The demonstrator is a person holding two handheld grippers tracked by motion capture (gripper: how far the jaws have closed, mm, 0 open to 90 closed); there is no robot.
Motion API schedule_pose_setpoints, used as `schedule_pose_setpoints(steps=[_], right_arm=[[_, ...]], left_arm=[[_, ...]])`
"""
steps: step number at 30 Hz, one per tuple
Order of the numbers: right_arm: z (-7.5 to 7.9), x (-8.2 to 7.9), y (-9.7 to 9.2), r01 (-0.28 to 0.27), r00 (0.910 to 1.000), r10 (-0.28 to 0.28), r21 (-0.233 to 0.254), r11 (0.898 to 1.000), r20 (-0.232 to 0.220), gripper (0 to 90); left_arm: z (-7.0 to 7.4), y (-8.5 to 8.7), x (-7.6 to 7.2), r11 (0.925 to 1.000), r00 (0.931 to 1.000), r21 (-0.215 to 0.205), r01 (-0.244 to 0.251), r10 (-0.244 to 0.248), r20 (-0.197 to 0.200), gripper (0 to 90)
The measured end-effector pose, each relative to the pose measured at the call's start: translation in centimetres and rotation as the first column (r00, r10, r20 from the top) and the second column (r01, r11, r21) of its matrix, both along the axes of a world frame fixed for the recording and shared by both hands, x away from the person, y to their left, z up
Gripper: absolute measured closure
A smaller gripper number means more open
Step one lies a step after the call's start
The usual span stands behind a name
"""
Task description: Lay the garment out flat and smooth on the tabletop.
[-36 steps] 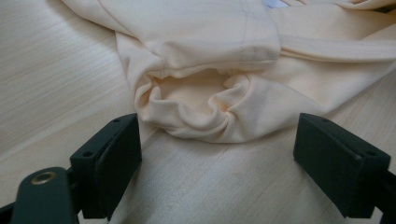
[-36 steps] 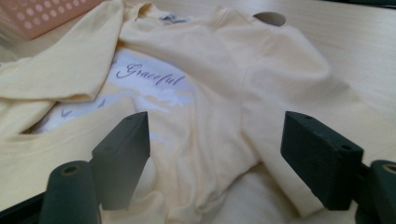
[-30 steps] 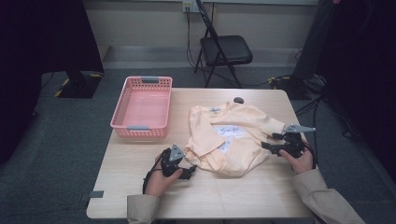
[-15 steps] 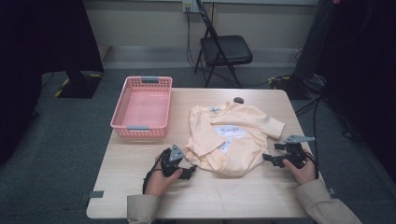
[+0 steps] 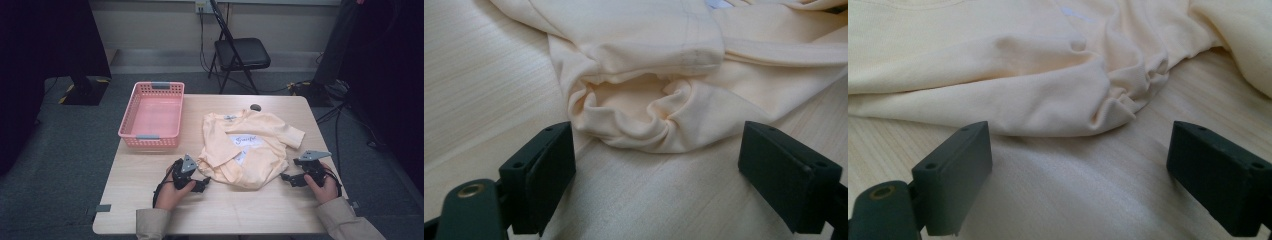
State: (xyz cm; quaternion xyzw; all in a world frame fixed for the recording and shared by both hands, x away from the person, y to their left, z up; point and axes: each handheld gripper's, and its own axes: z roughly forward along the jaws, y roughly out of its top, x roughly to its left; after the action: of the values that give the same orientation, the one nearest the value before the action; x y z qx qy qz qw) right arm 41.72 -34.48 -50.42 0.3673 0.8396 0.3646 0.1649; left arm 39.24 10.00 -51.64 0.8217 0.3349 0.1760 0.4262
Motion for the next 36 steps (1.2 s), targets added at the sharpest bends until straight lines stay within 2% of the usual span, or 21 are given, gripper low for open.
schedule_pose_setpoints(steps=[18, 23, 29, 36], right_arm=[[0.0, -0.2, 0.1, 0.014, 0.9999, -0.014, -0.003, 1.0, -0.001, 9.2], [0.0, -0.2, 0.1, 0.014, 0.9999, -0.014, -0.002, 1.0, -0.001, 9.2], [0.0, -0.2, 0.1, 0.014, 0.9999, -0.014, -0.002, 1.0, -0.001, 9.2], [0.0, -0.2, 0.1, 0.014, 0.9999, -0.014, -0.002, 1.0, -0.001, 9.1]], left_arm=[[0.1, -0.1, -0.1, 1.0, 1.0, 0.004, 0.004, -0.004, -0.001, 14.7], [0.5, -0.4, -0.4, 0.9992, 0.9994, 0.021, 0.034, -0.034, 0.002, 15.3], [2.0, -1.1, -0.5, 0.9975, 0.9987, -0.049, 0.052, -0.052, -0.002, 15.3], [3.4, -2.5, -0.1, 0.9937, 0.997, -0.084, 0.074, -0.076, -0.018, 15.3]])
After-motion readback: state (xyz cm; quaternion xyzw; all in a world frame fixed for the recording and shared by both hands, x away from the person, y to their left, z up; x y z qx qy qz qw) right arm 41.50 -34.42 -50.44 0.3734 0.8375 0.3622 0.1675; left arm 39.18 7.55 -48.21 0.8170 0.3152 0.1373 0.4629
